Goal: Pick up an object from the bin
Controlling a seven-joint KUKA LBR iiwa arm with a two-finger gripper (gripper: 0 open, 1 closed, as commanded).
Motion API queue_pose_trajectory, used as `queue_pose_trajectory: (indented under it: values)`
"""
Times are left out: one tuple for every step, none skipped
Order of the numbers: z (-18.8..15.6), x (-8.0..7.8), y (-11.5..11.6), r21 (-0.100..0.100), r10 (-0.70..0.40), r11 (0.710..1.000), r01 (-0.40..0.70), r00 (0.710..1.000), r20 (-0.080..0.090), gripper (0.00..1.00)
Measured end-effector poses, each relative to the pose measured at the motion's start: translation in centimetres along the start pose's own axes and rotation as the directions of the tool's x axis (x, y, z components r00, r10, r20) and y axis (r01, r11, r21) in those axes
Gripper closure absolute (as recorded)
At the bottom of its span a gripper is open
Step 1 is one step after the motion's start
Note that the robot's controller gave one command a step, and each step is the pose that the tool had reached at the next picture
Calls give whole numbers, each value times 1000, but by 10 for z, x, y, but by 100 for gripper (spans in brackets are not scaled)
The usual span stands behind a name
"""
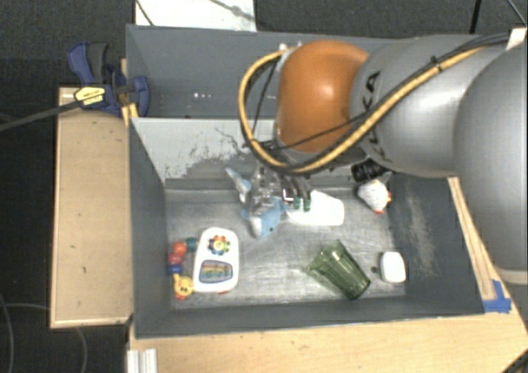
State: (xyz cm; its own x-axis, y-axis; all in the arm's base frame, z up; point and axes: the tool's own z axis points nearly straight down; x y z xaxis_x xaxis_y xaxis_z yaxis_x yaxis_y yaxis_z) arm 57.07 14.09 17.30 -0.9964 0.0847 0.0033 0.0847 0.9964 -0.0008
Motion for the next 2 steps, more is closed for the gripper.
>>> queue_pose_trajectory:
  values:
    - [-54, 38, -8, 1, -3, 1000, 3, 1000, -1, 100]
    - [-68, 36, -6, -7, 4, 1000, -4, 1000, 18, 100]
